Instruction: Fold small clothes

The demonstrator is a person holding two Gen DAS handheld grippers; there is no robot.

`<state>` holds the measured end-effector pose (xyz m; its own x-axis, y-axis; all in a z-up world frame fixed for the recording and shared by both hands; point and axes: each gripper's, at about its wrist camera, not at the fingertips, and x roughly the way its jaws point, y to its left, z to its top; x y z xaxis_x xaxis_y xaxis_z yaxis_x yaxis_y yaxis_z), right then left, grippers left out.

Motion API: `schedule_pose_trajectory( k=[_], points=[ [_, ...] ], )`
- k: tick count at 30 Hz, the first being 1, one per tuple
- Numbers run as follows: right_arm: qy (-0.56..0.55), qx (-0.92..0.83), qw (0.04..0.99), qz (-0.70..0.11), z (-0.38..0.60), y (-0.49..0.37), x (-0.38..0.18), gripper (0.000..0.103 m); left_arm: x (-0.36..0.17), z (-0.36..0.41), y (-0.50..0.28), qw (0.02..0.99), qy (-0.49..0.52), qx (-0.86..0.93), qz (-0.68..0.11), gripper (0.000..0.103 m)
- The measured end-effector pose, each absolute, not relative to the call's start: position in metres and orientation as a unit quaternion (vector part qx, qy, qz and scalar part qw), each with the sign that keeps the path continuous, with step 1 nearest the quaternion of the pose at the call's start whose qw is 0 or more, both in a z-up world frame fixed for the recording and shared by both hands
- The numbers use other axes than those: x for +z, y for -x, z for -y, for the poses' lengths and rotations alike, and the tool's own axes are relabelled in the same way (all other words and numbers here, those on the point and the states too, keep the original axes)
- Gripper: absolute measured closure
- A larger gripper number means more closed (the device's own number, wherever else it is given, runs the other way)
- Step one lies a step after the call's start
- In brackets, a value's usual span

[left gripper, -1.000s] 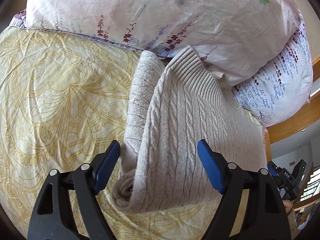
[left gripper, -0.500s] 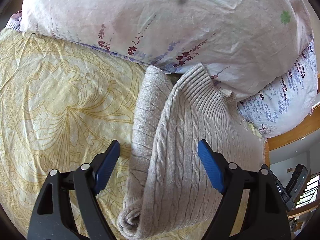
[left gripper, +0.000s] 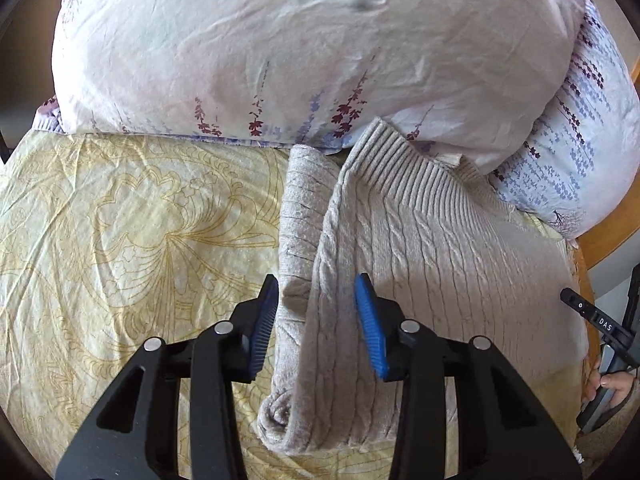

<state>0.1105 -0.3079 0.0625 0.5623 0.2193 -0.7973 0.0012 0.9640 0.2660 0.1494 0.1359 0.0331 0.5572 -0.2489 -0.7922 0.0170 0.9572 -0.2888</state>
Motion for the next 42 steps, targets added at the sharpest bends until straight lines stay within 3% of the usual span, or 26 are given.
schedule_pose_trajectory(
  k=[2, 3, 6, 13, 16, 17, 18, 20, 28, 29, 31, 42],
  points=[
    [-0.117, 0.064, 0.875, -0.464, 0.307, -0.112, 0.062, 0.062, 0.031, -0.129, -0.149, 0.869, 0.111, -0.082, -0.474, 0.066],
    [-0.117, 0.064, 0.875, -0.465, 0.306, -0.112, 0.062, 0.062, 0.029, -0.126, -0.149, 0.868, 0.103, -0.086, -0.477, 0.076],
    [-0.118, 0.064, 0.875, -0.465, 0.307, -0.111, 0.062, 0.062, 0.026, -0.128, -0.148, 0.858, 0.117, -0.101, -0.489, 0.092],
    [-0.12, 0.066, 0.874, -0.466, 0.306, -0.109, 0.064, 0.062, 0.028, -0.152, -0.134, 0.845, 0.154, -0.122, -0.497, 0.095],
    [-0.108, 0.066, 0.872, -0.472, 0.302, -0.111, 0.062, 0.059, 0.029, -0.158, -0.133, 0.847, 0.173, -0.123, -0.487, 0.089],
    [-0.101, 0.068, 0.872, -0.475, 0.301, -0.112, 0.06, 0.057, 0.031, -0.16, -0.134, 0.849, 0.184, -0.122, -0.48, 0.077],
    [-0.097, 0.068, 0.871, -0.476, 0.3, -0.113, 0.059, 0.056, 0.035, -0.165, -0.135, 0.852, 0.198, -0.119, -0.47, 0.048],
    [-0.101, 0.07, 0.873, -0.471, 0.299, -0.114, 0.062, 0.056, 0.042, -0.176, -0.14, 0.858, 0.225, -0.105, -0.45, 0.027],
    [-0.065, 0.08, 0.879, -0.466, 0.276, -0.123, 0.063, 0.055, 0.035, -0.185, -0.188, 0.818, 0.272, -0.131, -0.49, 0.027],
    [-0.06, 0.077, 0.879, -0.467, 0.273, -0.124, 0.062, 0.053, 0.033, -0.185, -0.191, 0.815, 0.272, -0.133, -0.494, 0.028],
    [-0.048, 0.068, 0.875, -0.477, 0.268, -0.128, 0.057, 0.037, 0.028, -0.183, -0.195, 0.808, 0.279, -0.141, -0.499, 0.032],
    [-0.014, 0.038, 0.881, -0.472, 0.253, -0.128, 0.047, 0.027, 0.029, -0.166, -0.203, 0.806, 0.289, -0.158, -0.492, 0.034]
  ],
)
